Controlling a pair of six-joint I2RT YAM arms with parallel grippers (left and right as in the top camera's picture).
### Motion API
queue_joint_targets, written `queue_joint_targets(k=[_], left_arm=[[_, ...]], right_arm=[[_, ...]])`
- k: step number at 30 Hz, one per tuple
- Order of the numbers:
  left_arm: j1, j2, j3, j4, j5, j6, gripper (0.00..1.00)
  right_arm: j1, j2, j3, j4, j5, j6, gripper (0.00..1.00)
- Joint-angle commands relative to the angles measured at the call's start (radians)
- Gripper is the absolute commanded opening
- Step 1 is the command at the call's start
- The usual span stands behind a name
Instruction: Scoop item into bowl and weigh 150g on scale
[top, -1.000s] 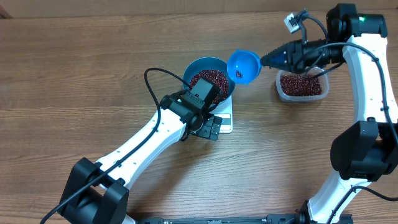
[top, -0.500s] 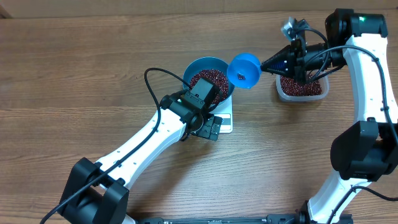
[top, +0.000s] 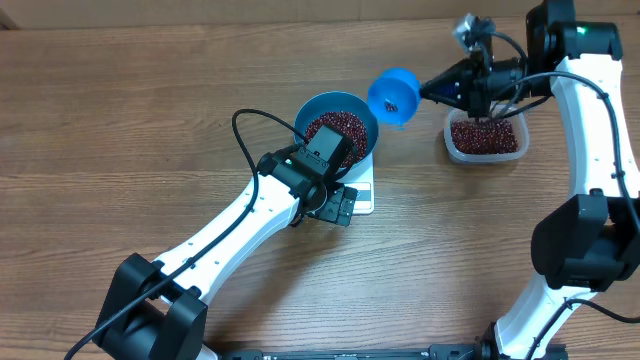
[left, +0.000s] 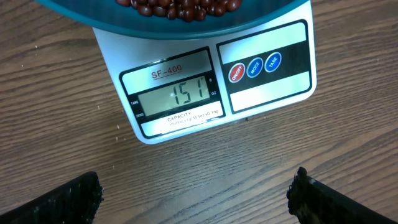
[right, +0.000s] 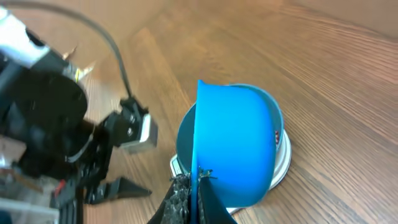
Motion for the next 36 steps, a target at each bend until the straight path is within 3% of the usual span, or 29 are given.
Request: queue_joint_targets(k=[1,6,10,22,36], left_arm=[[-0.004,-0.02,-0.01,0.001,-0.01,-0.009,0.99],[-0.004,-0.02,-0.01,0.001,-0.01,-0.009,0.99],[-0.004,-0.02,-0.01,0.001,-0.01,-0.009,0.99],[-0.004,-0.02,-0.01,0.001,-0.01,-0.009,1.0],[-0.004,-0.02,-0.01,0.001,-0.01,-0.009,1.0]], right_arm=[[0.034,-0.036,0.029,0.067,-0.026,0.27,0.04],[0.097,-0.036,0.029,0.173,0.062,0.439,0.04],[0.192,-0.036,0.028,0.278,0.307,0.623,0.04],[0.366,-0.024,0.015,0.309,0.607,0.629,0.04],[0.387,0.089,-0.001,0.36,0.592,0.631,0.04]])
